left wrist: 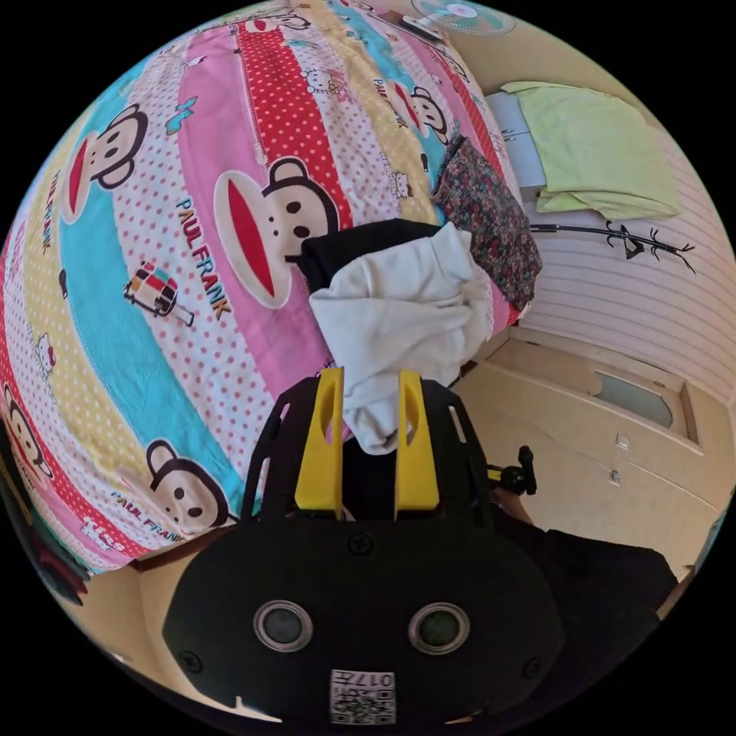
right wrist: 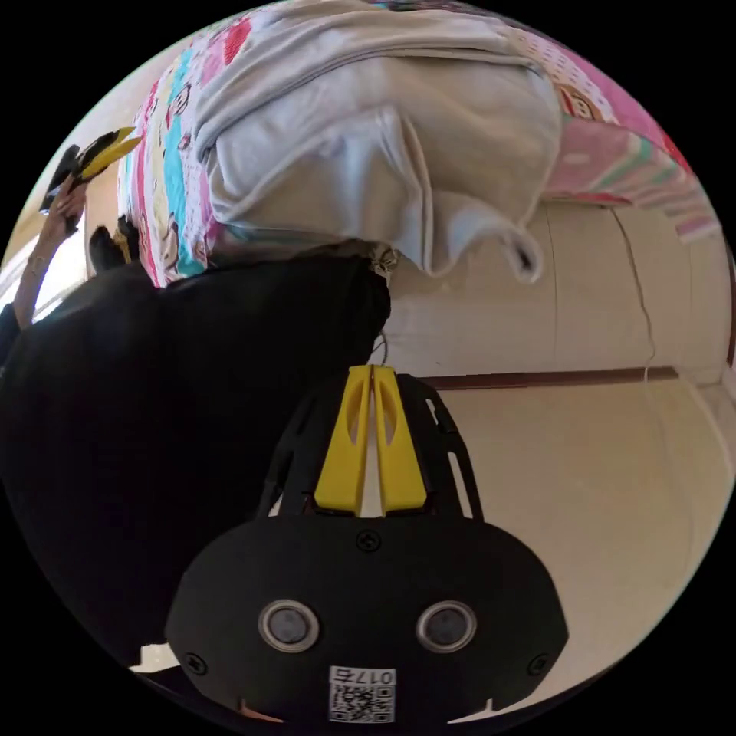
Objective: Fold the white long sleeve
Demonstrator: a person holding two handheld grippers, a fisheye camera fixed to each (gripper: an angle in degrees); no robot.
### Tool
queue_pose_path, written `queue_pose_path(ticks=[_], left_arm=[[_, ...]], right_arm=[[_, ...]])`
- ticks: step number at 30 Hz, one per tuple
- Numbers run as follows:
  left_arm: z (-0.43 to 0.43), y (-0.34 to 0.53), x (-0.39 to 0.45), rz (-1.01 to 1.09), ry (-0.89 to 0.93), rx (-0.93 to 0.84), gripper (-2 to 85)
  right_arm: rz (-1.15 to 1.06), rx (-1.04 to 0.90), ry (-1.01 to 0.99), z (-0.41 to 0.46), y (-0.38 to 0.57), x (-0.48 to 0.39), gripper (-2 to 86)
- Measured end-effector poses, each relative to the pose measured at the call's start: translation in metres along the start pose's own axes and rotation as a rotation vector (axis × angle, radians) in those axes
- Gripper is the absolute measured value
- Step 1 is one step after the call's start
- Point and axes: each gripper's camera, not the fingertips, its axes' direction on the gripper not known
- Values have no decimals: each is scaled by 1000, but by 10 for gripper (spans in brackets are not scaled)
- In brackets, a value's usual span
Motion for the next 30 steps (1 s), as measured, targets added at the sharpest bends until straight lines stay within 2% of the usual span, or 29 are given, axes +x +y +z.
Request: queue_pose_path(ticks=[4,8,10,11,13,15,18,22,25,28,30], left_arm=[[19,-62,-26,-32,-53,34,125],[89,-90,-74,-138,-47,-234,131],[91,-78,-89,-211,73,-198,90],[84,-64,-94,-237,198,-127,64],[68,-38,-95,-241,293,-63,50],[45,-4,-83,-105,559,-52,45],[3,49,-43,138,800,-44,40],[-32,107,35,415,775,-118,36],[-58,144,94,578,849,-155,35],[-115,177,150,799,828,-159,35],[-174,206,183,993,859,-147,35]], right_arm=[[103,96,-172,-14,19,4,5],[154,113,-247,-15,33,9,4],[180,105,-254,-13,42,14,4],[184,104,-253,-13,44,15,4],[188,103,-250,-14,48,23,4],[185,114,-242,-21,46,32,4],[167,184,-224,-47,32,50,4],[7,436,-293,-119,4,63,6],[-168,665,-375,-186,-3,62,11],[-373,836,-453,-252,-6,59,22],[-518,854,-467,-286,-16,51,37]])
